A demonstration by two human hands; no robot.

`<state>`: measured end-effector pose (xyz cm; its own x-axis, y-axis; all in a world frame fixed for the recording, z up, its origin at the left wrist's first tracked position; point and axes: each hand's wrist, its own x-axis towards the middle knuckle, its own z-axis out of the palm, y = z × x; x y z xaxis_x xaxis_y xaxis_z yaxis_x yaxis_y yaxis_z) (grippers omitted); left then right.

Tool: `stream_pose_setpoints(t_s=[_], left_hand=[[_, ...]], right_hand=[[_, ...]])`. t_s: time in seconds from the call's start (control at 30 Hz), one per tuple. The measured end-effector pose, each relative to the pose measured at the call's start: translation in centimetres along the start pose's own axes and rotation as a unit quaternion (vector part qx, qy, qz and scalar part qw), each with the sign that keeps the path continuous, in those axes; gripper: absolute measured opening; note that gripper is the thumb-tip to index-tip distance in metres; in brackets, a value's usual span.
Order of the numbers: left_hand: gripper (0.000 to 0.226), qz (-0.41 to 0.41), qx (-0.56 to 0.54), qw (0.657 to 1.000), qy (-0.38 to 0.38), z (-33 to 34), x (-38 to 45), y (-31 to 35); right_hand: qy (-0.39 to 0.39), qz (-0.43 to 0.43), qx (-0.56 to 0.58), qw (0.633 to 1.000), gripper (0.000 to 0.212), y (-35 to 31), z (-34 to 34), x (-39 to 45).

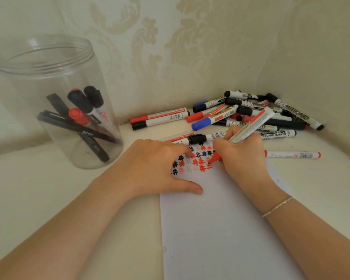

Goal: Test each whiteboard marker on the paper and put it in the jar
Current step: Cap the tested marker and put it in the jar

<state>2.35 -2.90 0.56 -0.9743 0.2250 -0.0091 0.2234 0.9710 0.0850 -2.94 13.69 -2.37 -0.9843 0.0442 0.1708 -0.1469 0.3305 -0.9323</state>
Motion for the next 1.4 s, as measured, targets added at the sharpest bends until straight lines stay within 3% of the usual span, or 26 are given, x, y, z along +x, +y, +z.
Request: stream_pose_setpoints(t_s=[0.17, 0.27, 0.43, 0.53, 0.6, 1.13, 1.27, 1.33, 1.4], left_hand=[[0.078, -0.002, 0.000, 1.000, -0.001, 0.1, -0.1, -0.1], [0.075, 0.007, -0.016, 1.000, 0.011, 0.1, -0.3, -0.1], [0.041, 0.013, -0.248, 0.967, 0.047, 0.6, -0.5, -0.2], [0.045, 0.011, -0.339, 0.940, 0.038, 0.6, -0.5, -0.2], [0.050, 0.015, -0.354, 0.934, 0.038, 0.7, -0.5, -0.2], [0.055, 0.067, -0.311, 0.945, 0.078, 1.3, -0.2, 0.0], [0.049, 0.074, -0.323, 0.939, 0.093, 1.5, -0.2, 0.0], [0.044, 0.067, -0.345, 0.931, 0.104, 1.6, -0.2, -0.1], [0.030, 0.054, -0.391, 0.910, 0.131, 1.5, -0.1, 0.0]], right_hand=[[-0.014, -0.010, -0.017, 1.000, 0.018, -0.2, 0.2, -0.2], [-0.009, 0.008, 0.036, 0.999, 0.026, -0.1, 0.0, 0.0], [-0.042, -0.003, 0.198, 0.979, 0.026, -1.0, -0.7, -0.3], [-0.117, 0.049, 0.370, 0.921, 0.016, -1.4, -0.8, -0.3], [-0.153, 0.087, 0.444, 0.878, 0.024, -1.4, -0.9, -0.3], [-0.195, 0.018, 0.315, 0.929, 0.014, -1.3, -0.5, -0.7], [-0.236, 0.047, 0.365, 0.899, 0.039, -1.4, -0.9, -0.7], [-0.216, 0.061, 0.377, 0.899, 0.042, -1.5, -0.9, -0.7], [-0.157, 0.044, 0.348, 0.923, 0.022, -1.5, -0.8, -0.5]])
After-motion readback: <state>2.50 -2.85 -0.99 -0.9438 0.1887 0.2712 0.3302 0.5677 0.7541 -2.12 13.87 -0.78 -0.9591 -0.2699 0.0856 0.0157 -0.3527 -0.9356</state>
